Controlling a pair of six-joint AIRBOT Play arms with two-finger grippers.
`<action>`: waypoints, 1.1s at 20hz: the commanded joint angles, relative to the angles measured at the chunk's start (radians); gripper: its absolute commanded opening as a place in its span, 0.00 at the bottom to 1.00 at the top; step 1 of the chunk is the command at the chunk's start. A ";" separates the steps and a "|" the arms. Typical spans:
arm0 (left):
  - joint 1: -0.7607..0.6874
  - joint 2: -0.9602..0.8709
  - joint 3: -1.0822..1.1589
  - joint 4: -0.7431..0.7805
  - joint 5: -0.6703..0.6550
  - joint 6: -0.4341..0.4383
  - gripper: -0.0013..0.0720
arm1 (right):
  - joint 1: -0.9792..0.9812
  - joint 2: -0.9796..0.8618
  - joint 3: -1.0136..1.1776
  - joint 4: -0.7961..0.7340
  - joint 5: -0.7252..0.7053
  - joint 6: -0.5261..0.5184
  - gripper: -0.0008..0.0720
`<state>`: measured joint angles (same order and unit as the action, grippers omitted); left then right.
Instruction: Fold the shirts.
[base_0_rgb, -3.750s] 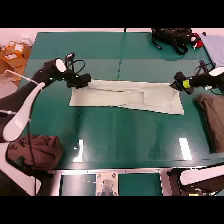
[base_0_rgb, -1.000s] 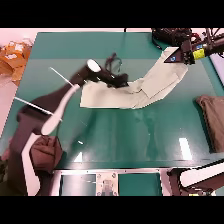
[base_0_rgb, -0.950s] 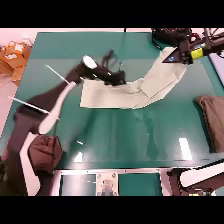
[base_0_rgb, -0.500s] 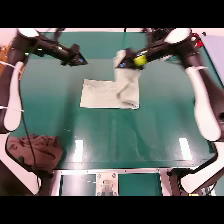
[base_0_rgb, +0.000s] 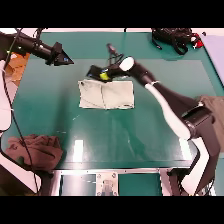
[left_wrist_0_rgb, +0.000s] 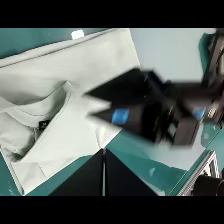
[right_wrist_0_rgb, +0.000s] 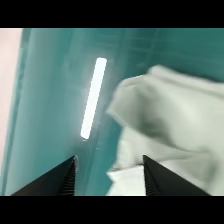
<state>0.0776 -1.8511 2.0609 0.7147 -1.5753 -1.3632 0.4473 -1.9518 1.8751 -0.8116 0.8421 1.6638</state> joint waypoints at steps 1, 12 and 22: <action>0.005 0.001 0.001 0.001 -0.021 0.008 0.04 | -0.180 0.044 -0.001 -0.100 0.270 0.006 0.57; 0.005 0.001 0.001 0.001 -0.031 0.008 0.04 | -0.391 0.058 -0.312 -0.140 0.394 -0.016 0.92; 0.005 0.001 0.001 0.001 -0.031 0.008 0.04 | -0.362 0.033 -0.283 0.337 0.312 -0.231 0.04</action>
<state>0.0822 -1.8507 2.0609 0.7151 -1.6058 -1.3560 0.0990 -1.9232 1.5311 -0.5827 1.1297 1.4769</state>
